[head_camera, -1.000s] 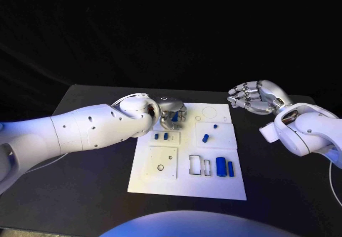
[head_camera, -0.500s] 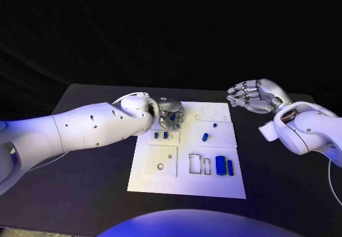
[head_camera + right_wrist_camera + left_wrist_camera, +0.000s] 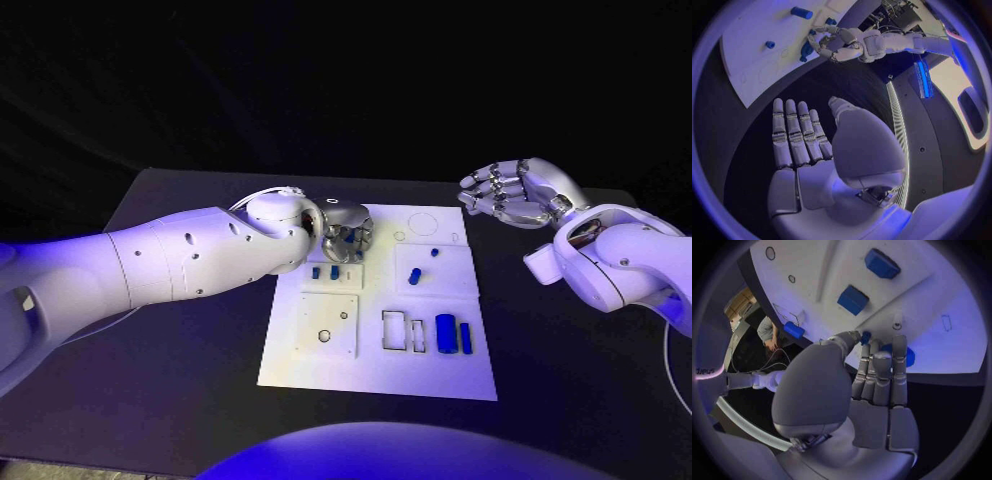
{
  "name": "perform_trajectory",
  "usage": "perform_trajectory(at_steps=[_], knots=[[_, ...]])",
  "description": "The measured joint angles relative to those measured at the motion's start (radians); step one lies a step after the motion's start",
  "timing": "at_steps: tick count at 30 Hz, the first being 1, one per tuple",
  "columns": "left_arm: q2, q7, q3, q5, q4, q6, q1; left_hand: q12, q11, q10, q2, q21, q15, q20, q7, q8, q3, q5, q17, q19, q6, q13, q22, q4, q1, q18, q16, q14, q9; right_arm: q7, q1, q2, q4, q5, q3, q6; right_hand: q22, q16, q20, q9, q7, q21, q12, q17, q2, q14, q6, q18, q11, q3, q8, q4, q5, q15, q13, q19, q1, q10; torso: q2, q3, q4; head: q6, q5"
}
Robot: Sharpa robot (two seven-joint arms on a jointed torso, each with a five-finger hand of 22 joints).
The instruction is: Assemble the parts on the task board
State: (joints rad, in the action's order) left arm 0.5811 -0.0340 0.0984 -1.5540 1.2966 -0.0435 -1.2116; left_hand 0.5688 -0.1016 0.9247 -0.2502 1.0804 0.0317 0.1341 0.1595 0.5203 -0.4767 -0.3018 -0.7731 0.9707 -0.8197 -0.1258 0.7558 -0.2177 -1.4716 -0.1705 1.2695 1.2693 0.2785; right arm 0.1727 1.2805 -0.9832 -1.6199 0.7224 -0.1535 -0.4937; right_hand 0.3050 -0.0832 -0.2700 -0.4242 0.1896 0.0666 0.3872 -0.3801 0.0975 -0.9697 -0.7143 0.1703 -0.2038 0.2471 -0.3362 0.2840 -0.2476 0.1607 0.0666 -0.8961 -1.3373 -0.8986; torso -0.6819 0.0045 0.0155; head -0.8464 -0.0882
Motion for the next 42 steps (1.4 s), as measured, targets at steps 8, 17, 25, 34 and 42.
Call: perform_trajectory(at_steps=[8,17,25,34,42], knots=[[-0.004,0.003,0.0,0.001,-0.005,0.0,0.002,0.0,0.012,0.034,0.013,0.041,-0.01,-0.007,-0.008,0.0,-0.025,0.008,-0.05,0.028,-0.024,0.002,0.056,0.016,-0.013,0.0,0.036,0.028,-0.009,0.0,0.0,0.0,0.0,0.0,0.0,0.0,-0.001,0.0,0.0,0.001,0.0,0.0,0.0,0.001,0.0,0.0,0.0,0.0,0.0,0.0,0.0,0.0,0.0,0.0,0.0,0.0,0.0,0.0,0.0,0.0003,-0.0002,-0.002,0.002],[-0.009,0.004,-0.002,0.002,-0.013,0.001,0.003,-0.008,0.012,0.052,0.029,0.072,-0.014,-0.012,-0.004,-0.017,-0.057,0.012,-0.063,0.034,-0.042,0.01,0.083,0.043,-0.029,0.0,0.054,0.039,-0.018,0.0,0.0,0.0,0.0,0.0,0.0,0.0,-0.001,0.0,0.0,0.001,0.0,0.0,0.0,0.001,0.0,0.0,0.0,0.0,0.0,0.0,0.0,0.0,0.0,0.0,0.0,0.0,0.0,0.0,0.0,0.0004,0.0004,-0.004,0.003],[-0.01,0.012,-0.002,0.005,-0.016,0.0,0.004,-0.039,0.01,0.076,0.033,0.11,-0.014,-0.015,0.0,-0.042,-0.111,0.018,-0.049,0.032,-0.067,0.022,0.115,0.097,-0.041,0.0,0.058,0.039,-0.033,0.0,0.0,0.0,0.0,0.0,0.0,0.0,-0.003,0.0,0.0,0.002,0.0,0.0,0.004,0.003,0.0,0.0,0.0,0.0,0.0,0.0,0.0,0.0,0.0,0.0,0.0,0.0,0.0,0.0,0.001,0.0009,0.0003,-0.004,0.005],[0.018,0.02,-0.002,0.016,0.017,-0.011,0.009,-0.059,0.01,0.096,0.037,0.121,-0.014,-0.015,0.001,-0.05,-0.118,0.023,-0.055,0.032,-0.087,0.031,0.132,0.111,-0.037,0.0,0.067,0.046,-0.037,0.0,0.0,0.002,0.001,0.0,0.0,0.0,-0.004,0.0,0.0,0.002,0.0,0.0,0.004,0.004,0.0,0.0,0.0,0.0,0.004,0.0,0.0,0.0,0.0,0.0,-0.001,0.0,0.0,-0.004,0.002,0.0009,-0.0002,0.004,0.007],[0.066,0.02,-0.026,0.043,0.077,-0.018,0.012,-0.059,0.011,0.096,0.04,0.125,-0.014,-0.015,0.0,-0.05,-0.118,0.023,-0.056,0.032,-0.088,0.026,0.136,0.111,-0.032,0.0,0.067,0.046,-0.038,0.001,0.0,0.003,0.004,0.0,0.0,0.0,-0.004,0.0,0.0,0.003,0.0,0.0,0.004,0.004,0.0,0.0,0.0,0.0,0.004,0.0,0.0,0.0,0.0,0.0,-0.001,0.0,0.0,-0.004,0.002,0.0007,-0.0006,0.01,0.009]])
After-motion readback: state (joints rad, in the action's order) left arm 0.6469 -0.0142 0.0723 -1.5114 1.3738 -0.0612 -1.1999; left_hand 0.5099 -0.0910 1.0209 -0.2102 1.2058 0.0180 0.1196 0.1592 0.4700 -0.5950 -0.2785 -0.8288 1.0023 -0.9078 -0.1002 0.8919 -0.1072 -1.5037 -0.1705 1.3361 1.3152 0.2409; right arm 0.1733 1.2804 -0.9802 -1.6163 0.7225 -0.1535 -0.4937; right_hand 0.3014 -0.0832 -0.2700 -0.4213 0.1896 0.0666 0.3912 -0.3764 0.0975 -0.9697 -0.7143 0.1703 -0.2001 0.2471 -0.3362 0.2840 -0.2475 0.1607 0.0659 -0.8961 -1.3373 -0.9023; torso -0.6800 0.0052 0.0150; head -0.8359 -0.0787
